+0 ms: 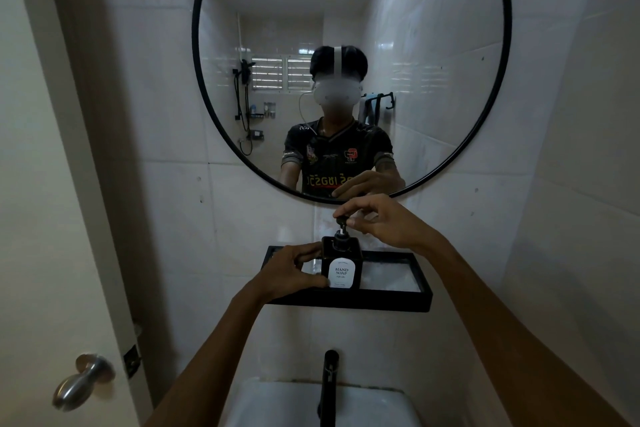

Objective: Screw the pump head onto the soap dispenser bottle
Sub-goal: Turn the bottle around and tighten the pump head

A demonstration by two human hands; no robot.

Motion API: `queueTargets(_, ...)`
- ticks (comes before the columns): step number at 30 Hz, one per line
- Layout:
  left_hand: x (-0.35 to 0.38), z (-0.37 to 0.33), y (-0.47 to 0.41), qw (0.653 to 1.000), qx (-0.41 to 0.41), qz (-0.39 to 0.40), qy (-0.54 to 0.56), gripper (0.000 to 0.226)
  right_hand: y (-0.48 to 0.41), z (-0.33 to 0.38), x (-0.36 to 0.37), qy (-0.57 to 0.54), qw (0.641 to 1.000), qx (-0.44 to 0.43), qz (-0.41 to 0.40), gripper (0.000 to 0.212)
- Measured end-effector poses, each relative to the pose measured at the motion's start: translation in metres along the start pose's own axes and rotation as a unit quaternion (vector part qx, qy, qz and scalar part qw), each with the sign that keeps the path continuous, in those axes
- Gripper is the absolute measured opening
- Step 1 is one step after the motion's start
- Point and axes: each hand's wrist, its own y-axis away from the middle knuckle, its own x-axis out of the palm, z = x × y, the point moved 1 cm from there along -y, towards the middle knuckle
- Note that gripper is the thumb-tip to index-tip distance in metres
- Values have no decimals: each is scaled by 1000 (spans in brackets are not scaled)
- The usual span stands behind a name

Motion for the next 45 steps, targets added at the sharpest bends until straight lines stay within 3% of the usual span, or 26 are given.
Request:
queueTargets(26,0,0,0,1000,3,-2,4,81,0,7,-2,14,1000,-14,3,24)
queueTargets(35,-1,-1,2,1000,16,0,20,79,19,-17,1,-27,997,43,-56,28)
queueTargets(45,-16,-18,-5,998,-13,12,61,75,37,-27,14,28,994,109,11,58)
